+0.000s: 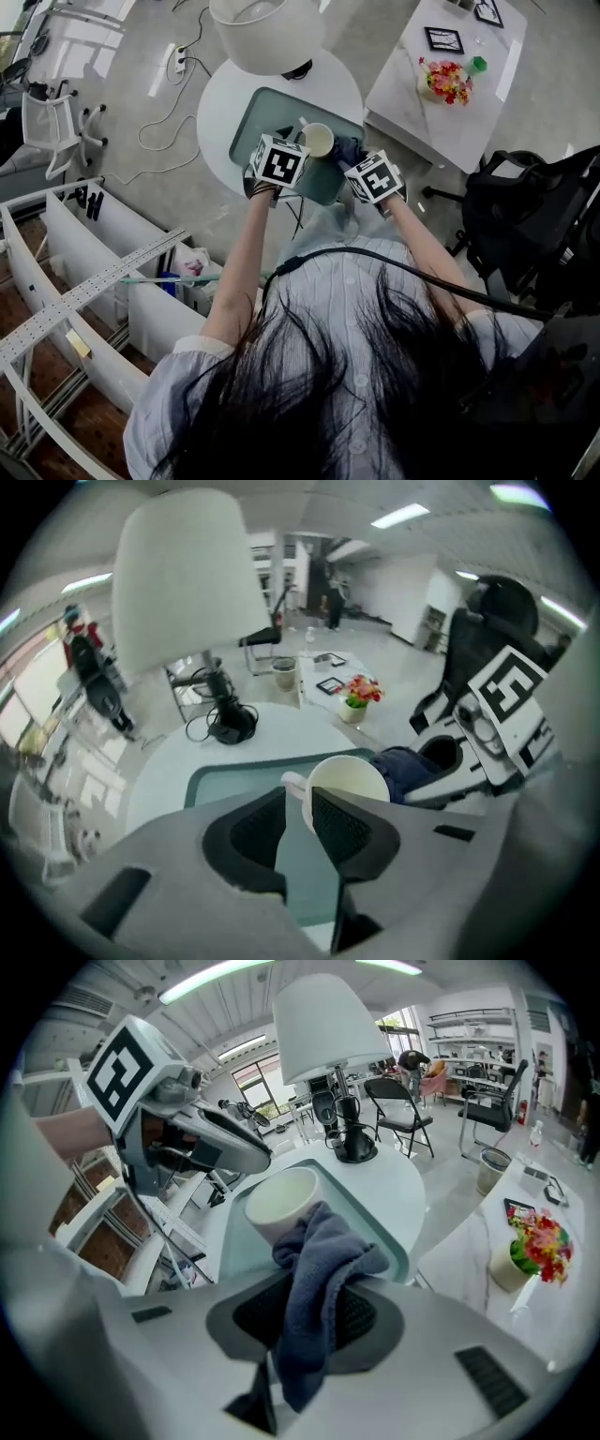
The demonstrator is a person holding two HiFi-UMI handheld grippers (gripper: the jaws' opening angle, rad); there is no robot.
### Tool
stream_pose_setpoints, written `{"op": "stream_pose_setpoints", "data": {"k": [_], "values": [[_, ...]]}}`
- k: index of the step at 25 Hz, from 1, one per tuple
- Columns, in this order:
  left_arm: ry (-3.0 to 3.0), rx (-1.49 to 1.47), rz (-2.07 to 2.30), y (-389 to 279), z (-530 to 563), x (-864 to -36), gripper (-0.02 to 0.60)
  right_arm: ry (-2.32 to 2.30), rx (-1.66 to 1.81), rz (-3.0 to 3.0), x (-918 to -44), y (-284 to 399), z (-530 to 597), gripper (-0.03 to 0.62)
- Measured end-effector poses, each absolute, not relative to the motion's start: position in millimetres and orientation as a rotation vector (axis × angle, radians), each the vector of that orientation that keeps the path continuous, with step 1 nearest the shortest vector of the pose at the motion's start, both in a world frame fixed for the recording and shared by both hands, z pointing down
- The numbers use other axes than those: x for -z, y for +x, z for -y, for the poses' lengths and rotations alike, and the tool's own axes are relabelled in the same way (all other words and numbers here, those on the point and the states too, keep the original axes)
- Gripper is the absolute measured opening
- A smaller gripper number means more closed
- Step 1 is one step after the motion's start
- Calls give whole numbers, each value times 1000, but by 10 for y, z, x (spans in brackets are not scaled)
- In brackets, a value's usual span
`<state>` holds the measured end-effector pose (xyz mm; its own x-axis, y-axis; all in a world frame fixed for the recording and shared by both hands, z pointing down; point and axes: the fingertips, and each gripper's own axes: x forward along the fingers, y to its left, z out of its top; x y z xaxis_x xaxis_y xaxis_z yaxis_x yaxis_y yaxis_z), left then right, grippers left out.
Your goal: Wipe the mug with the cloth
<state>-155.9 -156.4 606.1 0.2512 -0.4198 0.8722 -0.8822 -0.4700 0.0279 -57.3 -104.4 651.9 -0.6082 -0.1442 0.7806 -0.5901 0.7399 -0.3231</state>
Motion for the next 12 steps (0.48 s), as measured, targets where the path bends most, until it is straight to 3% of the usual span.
{"op": "stream_pose_setpoints", "data": {"k": [5,12], "values": [[2316,-1545,842,-1393,1678,-5985,74,554,-749,2162,-6526,-581,1050,94],[2510,-1855,258,-1101,1660,-6109,74,569,-760,2157,-6517,-594,1031,94]]}}
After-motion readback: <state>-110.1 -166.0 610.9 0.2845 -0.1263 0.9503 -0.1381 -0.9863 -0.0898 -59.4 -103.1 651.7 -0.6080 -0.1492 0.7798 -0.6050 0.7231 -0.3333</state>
